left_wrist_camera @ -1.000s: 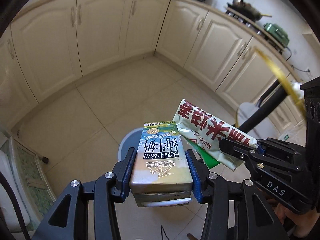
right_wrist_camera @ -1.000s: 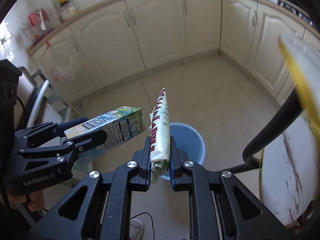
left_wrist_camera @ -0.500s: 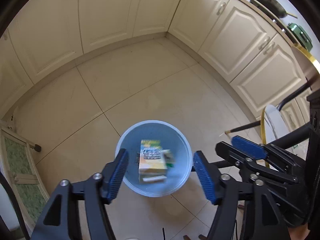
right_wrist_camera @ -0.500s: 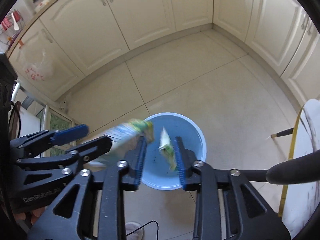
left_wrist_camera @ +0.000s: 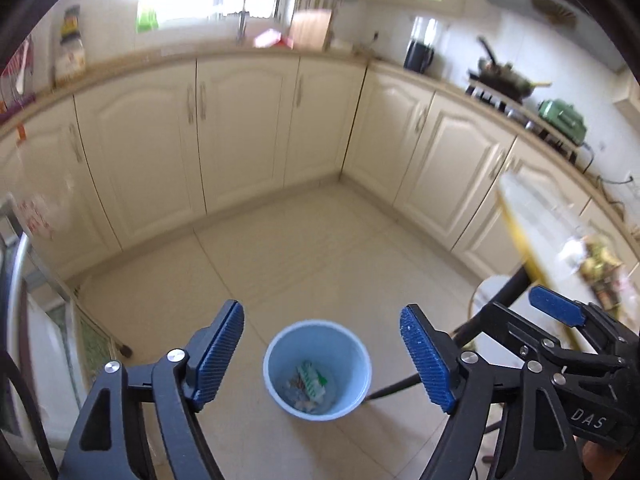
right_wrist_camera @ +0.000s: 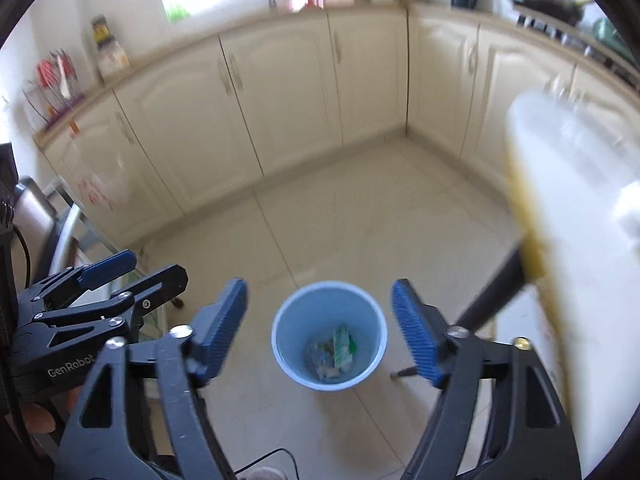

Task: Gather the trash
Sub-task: 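Move both tools back toward the table and hold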

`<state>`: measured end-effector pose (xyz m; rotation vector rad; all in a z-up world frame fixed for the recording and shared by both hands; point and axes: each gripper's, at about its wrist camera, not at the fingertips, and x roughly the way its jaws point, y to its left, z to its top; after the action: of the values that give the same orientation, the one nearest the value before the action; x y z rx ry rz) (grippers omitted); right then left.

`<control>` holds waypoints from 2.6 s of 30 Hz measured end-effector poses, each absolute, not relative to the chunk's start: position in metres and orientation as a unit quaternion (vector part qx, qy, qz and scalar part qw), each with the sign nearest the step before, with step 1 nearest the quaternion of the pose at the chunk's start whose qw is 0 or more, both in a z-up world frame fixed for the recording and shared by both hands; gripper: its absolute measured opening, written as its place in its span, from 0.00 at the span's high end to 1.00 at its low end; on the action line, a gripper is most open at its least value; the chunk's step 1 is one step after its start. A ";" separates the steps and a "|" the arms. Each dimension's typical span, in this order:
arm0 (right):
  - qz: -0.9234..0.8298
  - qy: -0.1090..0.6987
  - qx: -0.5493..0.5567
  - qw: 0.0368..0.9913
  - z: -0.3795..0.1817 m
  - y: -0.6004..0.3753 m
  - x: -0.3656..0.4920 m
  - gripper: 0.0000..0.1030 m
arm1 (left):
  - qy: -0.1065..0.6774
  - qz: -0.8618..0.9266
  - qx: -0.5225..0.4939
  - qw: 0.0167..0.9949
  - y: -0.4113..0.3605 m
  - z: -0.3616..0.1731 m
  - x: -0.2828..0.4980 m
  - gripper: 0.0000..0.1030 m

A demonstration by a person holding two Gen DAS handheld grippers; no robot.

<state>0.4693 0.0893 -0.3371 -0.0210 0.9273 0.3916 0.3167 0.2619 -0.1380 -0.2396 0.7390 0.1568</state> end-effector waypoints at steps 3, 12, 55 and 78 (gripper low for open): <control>0.177 0.399 -0.011 0.900 -0.284 0.069 0.438 0.14 | 0.316 0.086 -0.099 0.940 0.229 -0.094 0.282 0.13; 0.132 0.286 -0.002 0.949 -0.149 0.005 0.340 0.00 | 0.197 0.082 -0.048 0.976 0.093 -0.023 0.180 0.01; 0.037 0.116 -0.002 0.993 0.022 -0.091 0.148 0.00 | 0.040 0.010 0.001 0.999 0.005 -0.023 -0.044 0.01; 0.017 0.138 0.005 0.990 0.008 -0.100 0.166 0.00 | 0.074 -0.008 0.008 0.997 0.010 -0.027 0.018 0.01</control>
<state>0.1656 -0.0997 0.0077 0.0093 0.2776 0.0341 0.0176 0.0100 -0.0274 0.0156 0.1474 -0.0163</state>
